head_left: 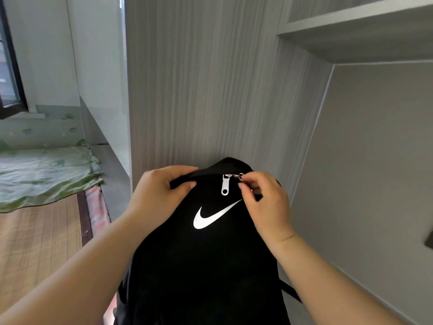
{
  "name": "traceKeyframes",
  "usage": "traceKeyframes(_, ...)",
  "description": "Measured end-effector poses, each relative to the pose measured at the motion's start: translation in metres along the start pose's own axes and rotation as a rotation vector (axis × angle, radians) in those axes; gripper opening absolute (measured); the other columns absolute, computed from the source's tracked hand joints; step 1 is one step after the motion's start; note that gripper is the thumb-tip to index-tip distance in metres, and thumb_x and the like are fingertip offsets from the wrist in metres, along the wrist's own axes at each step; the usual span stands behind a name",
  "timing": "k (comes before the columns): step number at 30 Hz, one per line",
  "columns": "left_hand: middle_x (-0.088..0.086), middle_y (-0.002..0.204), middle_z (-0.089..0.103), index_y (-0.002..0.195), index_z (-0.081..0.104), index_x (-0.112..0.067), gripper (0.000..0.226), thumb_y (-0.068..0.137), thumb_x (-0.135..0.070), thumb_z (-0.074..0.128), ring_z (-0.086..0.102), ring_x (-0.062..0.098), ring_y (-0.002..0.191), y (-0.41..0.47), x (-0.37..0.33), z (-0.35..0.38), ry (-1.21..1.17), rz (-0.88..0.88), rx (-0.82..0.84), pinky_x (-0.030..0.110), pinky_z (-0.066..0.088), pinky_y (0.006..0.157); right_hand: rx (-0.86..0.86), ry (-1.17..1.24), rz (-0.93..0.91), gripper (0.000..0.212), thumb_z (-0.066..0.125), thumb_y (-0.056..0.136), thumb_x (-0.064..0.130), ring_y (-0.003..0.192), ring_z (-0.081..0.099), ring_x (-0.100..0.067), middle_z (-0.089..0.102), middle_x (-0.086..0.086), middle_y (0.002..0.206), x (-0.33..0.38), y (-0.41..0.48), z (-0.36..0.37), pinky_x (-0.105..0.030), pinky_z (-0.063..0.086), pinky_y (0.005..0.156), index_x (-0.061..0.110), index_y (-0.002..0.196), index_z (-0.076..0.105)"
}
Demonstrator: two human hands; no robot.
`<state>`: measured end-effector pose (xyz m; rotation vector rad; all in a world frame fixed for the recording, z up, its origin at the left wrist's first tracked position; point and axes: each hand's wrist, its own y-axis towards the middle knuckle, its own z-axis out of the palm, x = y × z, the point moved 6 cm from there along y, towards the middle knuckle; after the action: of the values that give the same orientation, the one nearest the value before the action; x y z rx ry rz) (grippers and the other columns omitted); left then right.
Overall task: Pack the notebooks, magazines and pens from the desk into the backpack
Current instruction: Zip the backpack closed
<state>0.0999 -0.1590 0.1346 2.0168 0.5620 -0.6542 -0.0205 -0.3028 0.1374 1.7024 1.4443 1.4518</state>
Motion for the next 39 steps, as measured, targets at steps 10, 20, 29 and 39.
traceKeyframes(10, -0.033, 0.078, 0.054, 0.104, 0.066, -0.028, 0.026, 0.080, -0.019, 0.064, 0.052, -0.015, 0.073, 0.001, -0.005, 0.003, 0.045, -0.025, 0.003, -0.003, 0.040, 0.057, 0.233, 0.954, 0.936, 0.012, 0.052, 0.089, 0.022, 0.056, 0.070, -0.008, 0.073, 0.002, 0.060, -0.030, -0.030, 0.036, -0.019, 0.055, 0.048, 0.015, 0.080, 0.057)
traceKeyframes(20, -0.025, 0.080, 0.055, 0.104, 0.067, -0.023, 0.025, 0.078, -0.021, 0.066, 0.056, 0.003, 0.085, 0.009, -0.012, 0.007, 0.094, 0.002, -0.026, 0.004, 0.034, 0.071, 0.231, 0.822, 0.831, 0.019, 0.054, 0.087, 0.023, 0.041, 0.045, -0.001, 0.067, 0.007, 0.058, -0.009, -0.037, 0.054, -0.013, 0.037, 0.043, 0.023, 0.070, 0.063)
traceKeyframes(29, -0.021, 0.086, 0.057, 0.107, 0.065, -0.025, 0.028, 0.079, -0.026, 0.064, 0.055, 0.004, 0.087, 0.005, -0.009, 0.004, 0.109, -0.007, -0.035, 0.018, 0.039, 0.078, 0.239, 0.706, 0.930, 0.015, 0.056, 0.083, 0.006, 0.037, 0.050, 0.001, 0.065, 0.007, 0.054, -0.041, -0.057, 0.058, -0.011, 0.040, 0.038, 0.019, 0.076, 0.059)
traceKeyframes(39, -0.025, 0.067, 0.053, 0.093, 0.069, -0.019, 0.018, 0.080, -0.030, 0.062, 0.052, -0.003, 0.065, -0.007, 0.011, -0.003, 0.115, -0.088, -0.158, 0.012, 0.037, 0.059, -0.222, 0.271, 0.809, 0.043, 0.054, 0.088, 0.021, 0.122, 0.040, -0.016, 0.041, -0.005, 0.135, -0.103, -0.055, 0.007, -0.027, 0.031, 0.099, 0.016, 0.129, 0.042)
